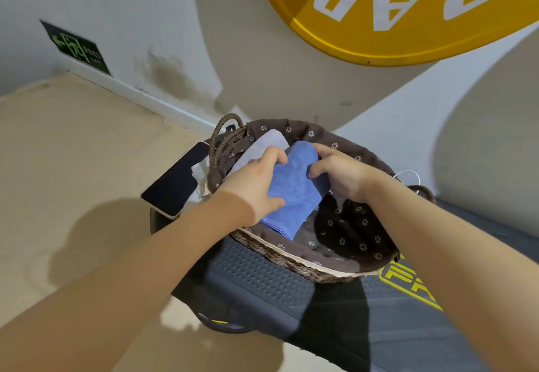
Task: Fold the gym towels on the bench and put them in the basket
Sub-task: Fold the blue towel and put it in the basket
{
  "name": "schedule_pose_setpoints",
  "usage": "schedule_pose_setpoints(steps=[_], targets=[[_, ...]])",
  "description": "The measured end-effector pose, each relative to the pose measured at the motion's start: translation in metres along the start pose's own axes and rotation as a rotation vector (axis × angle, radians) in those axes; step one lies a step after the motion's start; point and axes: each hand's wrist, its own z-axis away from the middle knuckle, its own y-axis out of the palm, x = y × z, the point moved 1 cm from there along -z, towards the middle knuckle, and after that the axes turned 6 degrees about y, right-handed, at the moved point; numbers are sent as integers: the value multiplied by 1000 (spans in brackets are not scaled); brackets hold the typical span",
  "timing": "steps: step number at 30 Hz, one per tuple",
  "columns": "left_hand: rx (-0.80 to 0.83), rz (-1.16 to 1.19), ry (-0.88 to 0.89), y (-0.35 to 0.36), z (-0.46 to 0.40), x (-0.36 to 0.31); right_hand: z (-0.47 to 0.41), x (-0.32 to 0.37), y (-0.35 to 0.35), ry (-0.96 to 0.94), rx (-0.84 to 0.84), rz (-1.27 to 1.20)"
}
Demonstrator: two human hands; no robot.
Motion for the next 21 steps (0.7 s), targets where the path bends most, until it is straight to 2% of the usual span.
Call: schedule_pose_setpoints(steps=[3,5,7,9,11,16,17,19,20,21], targets=[[-26,-42,65,0,2,-4,5,4,-9,-35,90,13],[-17,-114,49,1,3,-4,10,7,-11,-10,47,158],[-6,-205,-2,1,1,-4,7,9,-6,-34,-122,339],[-8,-270,-41,-1,-1,-3,-5,9,5,-136,-282,489],[-3,-333,-60,-1,-4,-2,-14,6,20,-197,-395,569],[66,-625,-102,3,-5,-1,-13,-4,36,-178,-760,888],[43,-702,-77,3,-5,-3,-8,-4,37,-186,-811,881],[-75,-826,125,0,-6,-16,0,-7,40,-200,-779,845],[-80,-876,269,1,-6,-24,2,-10,42,-205,-714,838],[18,-871,371,5,-8,-28,4,-15,44,-211,-644,832]])
